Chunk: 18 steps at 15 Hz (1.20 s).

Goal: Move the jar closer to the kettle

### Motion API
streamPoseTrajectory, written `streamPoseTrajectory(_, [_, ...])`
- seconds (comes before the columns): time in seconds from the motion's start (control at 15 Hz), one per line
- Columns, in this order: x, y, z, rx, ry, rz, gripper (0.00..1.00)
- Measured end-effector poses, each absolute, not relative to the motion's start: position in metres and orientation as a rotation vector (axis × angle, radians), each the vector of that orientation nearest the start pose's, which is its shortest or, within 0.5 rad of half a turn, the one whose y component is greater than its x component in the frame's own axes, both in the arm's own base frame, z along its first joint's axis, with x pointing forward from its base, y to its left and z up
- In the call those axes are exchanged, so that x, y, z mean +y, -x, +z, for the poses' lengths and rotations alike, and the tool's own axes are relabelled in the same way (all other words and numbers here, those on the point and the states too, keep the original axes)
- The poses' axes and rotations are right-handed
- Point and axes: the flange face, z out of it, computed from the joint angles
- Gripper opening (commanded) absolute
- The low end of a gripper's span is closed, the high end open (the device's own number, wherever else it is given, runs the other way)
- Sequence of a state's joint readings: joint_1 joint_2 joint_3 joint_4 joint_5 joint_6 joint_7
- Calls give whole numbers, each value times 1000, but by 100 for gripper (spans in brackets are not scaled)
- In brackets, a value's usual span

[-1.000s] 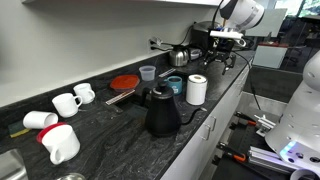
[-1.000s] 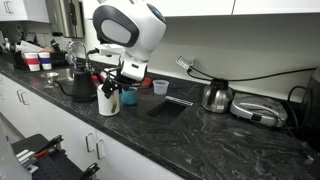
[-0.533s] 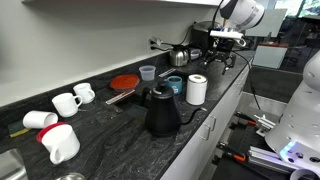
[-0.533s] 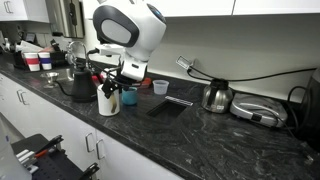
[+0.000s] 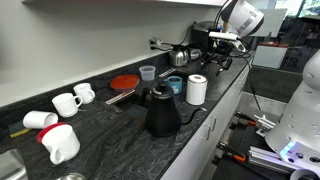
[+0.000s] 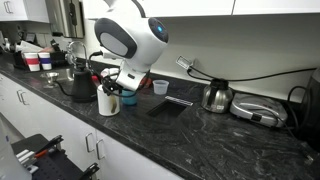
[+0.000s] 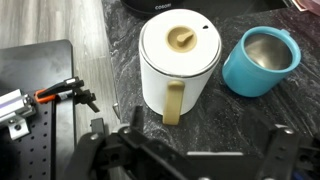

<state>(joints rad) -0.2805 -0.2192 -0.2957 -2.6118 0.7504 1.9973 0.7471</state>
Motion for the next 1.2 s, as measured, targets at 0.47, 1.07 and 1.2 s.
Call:
streamPoseTrajectory(0.47, [-168, -317, 260, 1960, 1350, 732, 100])
streamPoseTrajectory(1.07, [-155, -313, 242, 1901, 1233, 828, 100])
streamPoseTrajectory(1.2, [-153, -312, 231, 1898, 1226, 842, 100])
